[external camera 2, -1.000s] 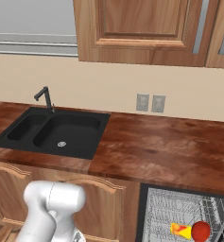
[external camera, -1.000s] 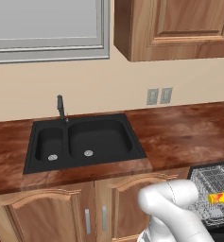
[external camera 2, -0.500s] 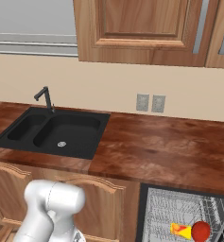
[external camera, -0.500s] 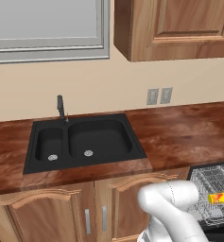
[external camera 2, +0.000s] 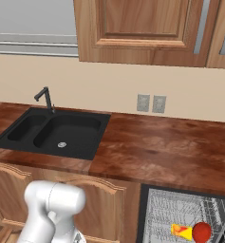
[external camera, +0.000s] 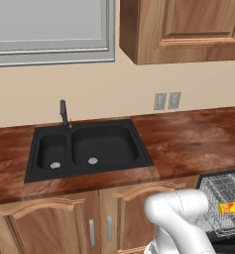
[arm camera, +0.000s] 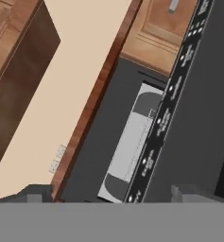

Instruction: Pick up the cup and bowl from the counter, place them in the dishwasher, and close the dishwasher door.

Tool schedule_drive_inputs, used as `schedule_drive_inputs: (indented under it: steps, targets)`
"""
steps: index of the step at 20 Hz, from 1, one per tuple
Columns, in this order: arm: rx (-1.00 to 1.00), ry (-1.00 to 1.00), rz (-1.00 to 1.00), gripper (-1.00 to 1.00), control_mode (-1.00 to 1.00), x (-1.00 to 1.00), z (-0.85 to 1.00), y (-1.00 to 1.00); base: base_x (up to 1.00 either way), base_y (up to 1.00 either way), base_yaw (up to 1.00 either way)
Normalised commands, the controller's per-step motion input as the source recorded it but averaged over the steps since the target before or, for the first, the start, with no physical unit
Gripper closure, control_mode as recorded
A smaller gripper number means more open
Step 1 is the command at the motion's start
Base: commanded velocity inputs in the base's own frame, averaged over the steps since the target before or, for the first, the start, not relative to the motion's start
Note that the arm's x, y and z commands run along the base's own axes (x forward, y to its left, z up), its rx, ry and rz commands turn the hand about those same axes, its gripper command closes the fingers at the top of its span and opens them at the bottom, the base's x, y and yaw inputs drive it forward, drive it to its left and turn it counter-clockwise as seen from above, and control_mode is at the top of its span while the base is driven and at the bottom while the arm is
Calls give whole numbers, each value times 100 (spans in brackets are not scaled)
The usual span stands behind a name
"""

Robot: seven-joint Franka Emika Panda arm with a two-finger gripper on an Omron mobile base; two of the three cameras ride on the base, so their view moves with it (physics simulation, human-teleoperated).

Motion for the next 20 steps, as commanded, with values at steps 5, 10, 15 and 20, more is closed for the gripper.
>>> schedule_drive_inputs:
  steps: [5, 10, 15, 20]
  targets:
    - [-3, -15, 5, -100, -100, -18, -36, 0, 0, 0, 0]
    - [-2, -12, 4, -100, -100, -20, -30, 0, 0, 0, 0]
    - [-5, -12, 5, -100, -100, 0, -34, -17, 0, 0, 0]
    - [-3, -10, 6, -100, -100, 0, -47, -15, 0, 0, 0]
